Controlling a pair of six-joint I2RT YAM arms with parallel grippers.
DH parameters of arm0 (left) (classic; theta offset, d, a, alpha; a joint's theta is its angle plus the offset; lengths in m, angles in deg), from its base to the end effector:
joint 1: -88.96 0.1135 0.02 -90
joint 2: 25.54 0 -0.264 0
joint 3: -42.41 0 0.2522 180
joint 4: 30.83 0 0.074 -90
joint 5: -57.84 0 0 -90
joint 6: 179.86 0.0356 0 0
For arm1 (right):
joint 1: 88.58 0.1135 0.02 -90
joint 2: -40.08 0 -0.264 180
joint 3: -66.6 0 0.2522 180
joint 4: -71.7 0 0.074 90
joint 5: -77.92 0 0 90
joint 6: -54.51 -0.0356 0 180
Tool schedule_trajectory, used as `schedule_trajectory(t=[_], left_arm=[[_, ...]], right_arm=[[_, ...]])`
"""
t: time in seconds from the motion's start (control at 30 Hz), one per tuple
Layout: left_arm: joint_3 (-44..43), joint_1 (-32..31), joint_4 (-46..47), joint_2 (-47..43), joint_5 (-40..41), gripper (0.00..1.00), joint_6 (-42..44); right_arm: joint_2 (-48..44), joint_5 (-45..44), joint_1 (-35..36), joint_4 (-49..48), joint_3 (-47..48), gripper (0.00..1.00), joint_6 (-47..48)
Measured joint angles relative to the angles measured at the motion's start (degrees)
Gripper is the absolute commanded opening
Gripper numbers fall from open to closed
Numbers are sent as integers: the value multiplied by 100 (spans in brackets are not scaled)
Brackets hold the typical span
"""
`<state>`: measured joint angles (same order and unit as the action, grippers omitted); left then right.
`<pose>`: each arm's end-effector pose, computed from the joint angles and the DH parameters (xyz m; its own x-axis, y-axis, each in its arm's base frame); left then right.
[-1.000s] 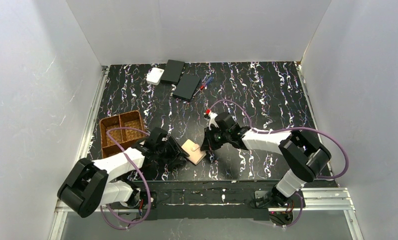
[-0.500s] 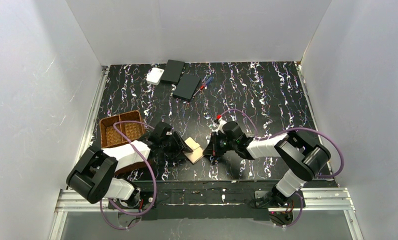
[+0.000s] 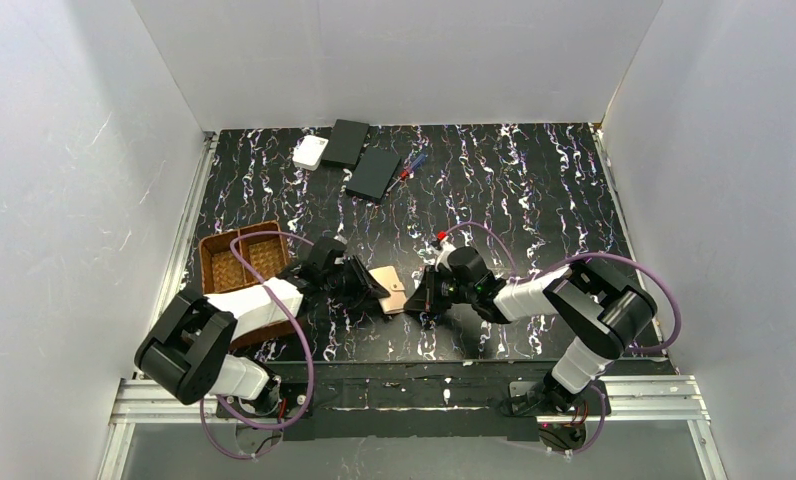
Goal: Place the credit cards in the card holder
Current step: Open the card holder at the center of the board.
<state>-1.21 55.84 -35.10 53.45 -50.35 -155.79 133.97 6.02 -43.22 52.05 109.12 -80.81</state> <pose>0.2102 -0.1504 0.1579 -0.8757 -0.4644 -0.1322 -0.1940 0.5892 -0.7843 0.1939 0.2120 0.1232 -0.8727 0.0781 -0.4820 -0.3434 0.6034 0.7197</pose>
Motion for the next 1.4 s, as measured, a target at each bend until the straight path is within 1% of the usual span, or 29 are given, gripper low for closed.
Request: schedule_trajectory(t=[0.03,0.07,0.13,0.17,0.2,0.23,0.3,0.33,0.37,0.47,0.53,0.6,0.7,0.73,0.83,0.93,1.1,1.2,1.27,1.33,1.4], left_arm=[[-1,-8,43,8,-5,11,16],[-1,-11,74,17,-8,7,43],[-1,-12,115,45,-16,1,98],[-1,-12,130,74,-20,0,136],[-4,-11,143,115,-23,0,171],[-9,-10,157,161,-25,0,200],[-25,-18,145,224,-22,0,264],[-79,-49,43,239,-10,0,350],[-149,-87,-92,247,21,0,446],[-460,-243,-692,207,237,0,797],[-776,-412,-1320,64,508,0,1128],[-996,-520,-1709,-103,685,0,1357],[-1301,-608,-2353,-356,871,0,1683],[-1348,-607,-2459,-366,834,0,1735],[-1386,-604,-2667,-302,628,0,1797],[-1388,-606,-2760,-145,401,0,1799],[-1490,-606,-3059,-67,154,0,1845],[-1641,-605,-3189,-87,96,0,1878],[-1778,-599,-3319,-110,46,0,1903],[-1882,-594,-3399,-133,-38,0,1909],[-1965,-585,-3435,-168,-140,0,1904]], right_arm=[[-6,-11,1,14,0,3,14],[-19,-36,10,64,18,6,50],[-104,-174,75,425,159,18,228],[-235,-470,144,973,382,24,518],[-318,-671,217,1321,524,29,708],[-338,-727,288,1406,559,33,761],[-419,-1045,464,1924,754,40,995],[-466,-1432,632,2386,1038,43,1285],[-494,-1735,777,2722,1258,45,1511],[-503,-2309,1101,3199,1615,49,1891],[-503,-2613,1292,3418,1770,51,2091],[-513,-2781,1470,3483,1832,53,2221],[-591,-2833,1571,3390,1765,55,2251],[-691,-2825,1575,3197,1643,56,2242],[-901,-2814,1584,2745,1386,56,2279],[-1157,-2899,1665,2232,1036,57,2572],[-1878,-3197,2000,1562,217,58,3451],[-2318,-3307,2249,1125,-228,62,4126],[-2579,-3385,2439,747,-556,63,4647],[-2762,-3539,2644,423,-863,64,5185],[-2758,-3696,2835,235,-992,64,5657]])
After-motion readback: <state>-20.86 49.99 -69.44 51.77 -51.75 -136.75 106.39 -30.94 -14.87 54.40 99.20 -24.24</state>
